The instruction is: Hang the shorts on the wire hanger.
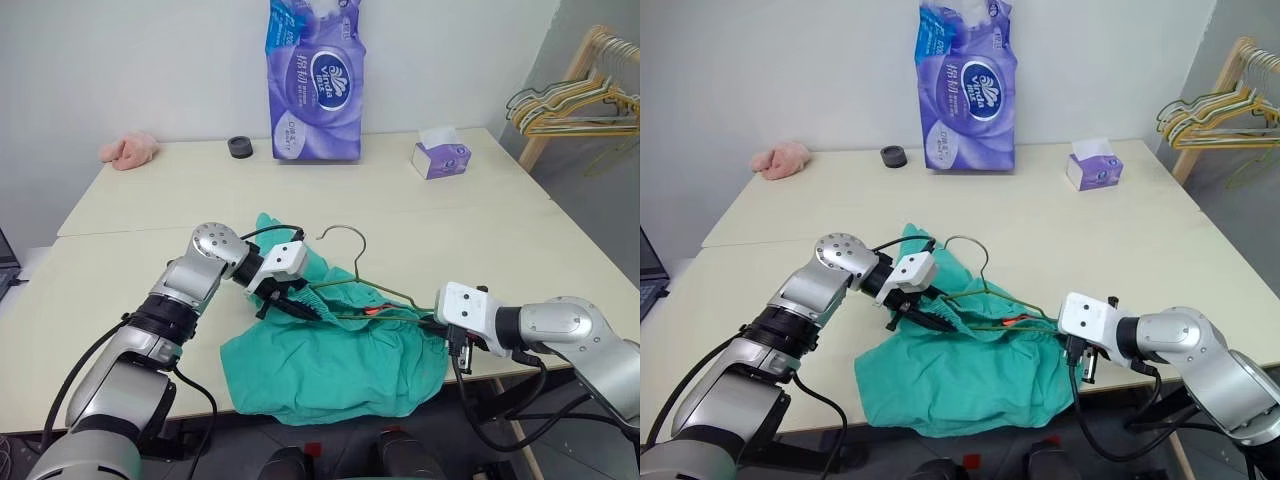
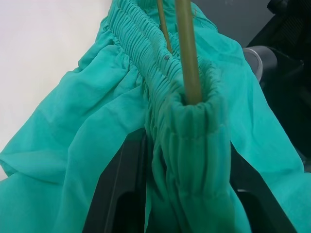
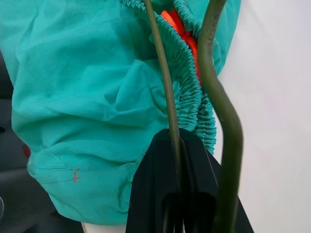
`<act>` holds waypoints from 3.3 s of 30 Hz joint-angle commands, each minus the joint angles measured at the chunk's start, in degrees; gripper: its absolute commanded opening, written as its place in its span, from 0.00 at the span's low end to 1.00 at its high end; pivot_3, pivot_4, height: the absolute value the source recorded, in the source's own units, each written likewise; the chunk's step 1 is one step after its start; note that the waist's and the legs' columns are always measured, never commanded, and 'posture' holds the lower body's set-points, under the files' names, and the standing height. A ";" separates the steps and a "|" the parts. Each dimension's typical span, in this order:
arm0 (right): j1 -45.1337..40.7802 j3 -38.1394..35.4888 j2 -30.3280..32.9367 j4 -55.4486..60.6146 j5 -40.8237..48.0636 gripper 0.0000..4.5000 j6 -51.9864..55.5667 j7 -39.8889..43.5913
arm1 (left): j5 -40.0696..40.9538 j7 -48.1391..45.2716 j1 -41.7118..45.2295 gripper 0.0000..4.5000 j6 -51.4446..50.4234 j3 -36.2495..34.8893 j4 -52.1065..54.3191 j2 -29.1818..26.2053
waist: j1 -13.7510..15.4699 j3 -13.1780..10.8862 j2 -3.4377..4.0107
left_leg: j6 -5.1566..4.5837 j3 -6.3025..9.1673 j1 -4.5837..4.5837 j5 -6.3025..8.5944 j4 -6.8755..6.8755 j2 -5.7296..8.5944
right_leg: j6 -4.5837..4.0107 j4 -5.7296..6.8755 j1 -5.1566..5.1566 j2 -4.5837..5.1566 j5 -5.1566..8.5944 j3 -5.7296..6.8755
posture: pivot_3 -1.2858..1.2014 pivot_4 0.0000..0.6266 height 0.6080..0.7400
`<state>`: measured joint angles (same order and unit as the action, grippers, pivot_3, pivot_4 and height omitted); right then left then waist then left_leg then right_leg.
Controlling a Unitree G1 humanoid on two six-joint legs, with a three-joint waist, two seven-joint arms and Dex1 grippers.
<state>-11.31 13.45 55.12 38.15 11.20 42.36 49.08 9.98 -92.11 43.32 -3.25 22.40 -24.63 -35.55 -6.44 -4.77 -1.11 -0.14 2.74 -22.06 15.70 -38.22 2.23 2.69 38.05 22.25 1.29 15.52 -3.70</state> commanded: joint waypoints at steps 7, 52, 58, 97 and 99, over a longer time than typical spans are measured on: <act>1.64 -8.33 8.22 -2.21 -2.08 0.56 -10.48 6.04 | -2.42 2.19 1.08 0.21 1.42 -2.05 -2.23 1.15 | 0.25 0.01 -0.01 | 0.00 0.01 0.00 0.00 -0.04 0.02 | 0.00 -0.04 -0.05 0.02 0.00 0.04 | 0.44 0.10 1.00; 10.12 -22.75 -25.92 -1.77 19.39 0.00 22.89 -24.60 | -1.27 3.09 2.95 0.17 -0.33 -7.81 -1.83 1.76 | -0.12 0.13 0.06 | -0.01 0.07 0.06 0.00 -0.20 -0.03 | 0.08 0.13 -0.13 -0.06 0.04 0.03 | 0.45 0.09 1.00; 9.31 -25.31 -18.89 -5.60 16.94 0.00 18.46 -22.54 | 5.54 -0.27 1.71 0.17 -11.53 -9.80 7.23 -0.52 | -0.14 0.12 0.06 | -0.01 0.03 0.04 0.00 -0.20 -0.02 | 0.01 0.09 -0.13 -0.05 0.00 0.00 | 0.44 0.09 1.00; 10.69 -27.24 -13.87 -6.21 21.95 0.00 17.58 -19.35 | 6.10 -0.39 0.74 0.17 -0.06 -3.36 8.44 -4.32 | -0.11 0.11 0.08 | -0.01 0.00 0.07 0.00 -0.21 -0.04 | 0.11 0.09 -0.16 -0.08 0.05 -0.04 | 0.44 0.09 1.00; 10.55 -27.30 -13.84 -6.30 22.14 0.00 17.72 -19.25 | 6.29 -0.39 0.61 0.17 -0.19 -2.99 8.86 -4.75 | -0.13 0.11 0.07 | -0.01 0.00 0.07 0.00 -0.21 -0.04 | 0.11 0.08 -0.16 -0.08 0.05 -0.04 | 0.44 0.09 1.00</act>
<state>-0.05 -11.72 40.27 31.40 33.00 59.90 29.96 15.25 -92.04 43.45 -3.37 20.03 -17.53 -39.06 -6.56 -4.66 -1.03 -0.16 2.73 -21.99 15.69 -38.43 2.20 2.80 38.13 22.08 1.21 15.58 -3.74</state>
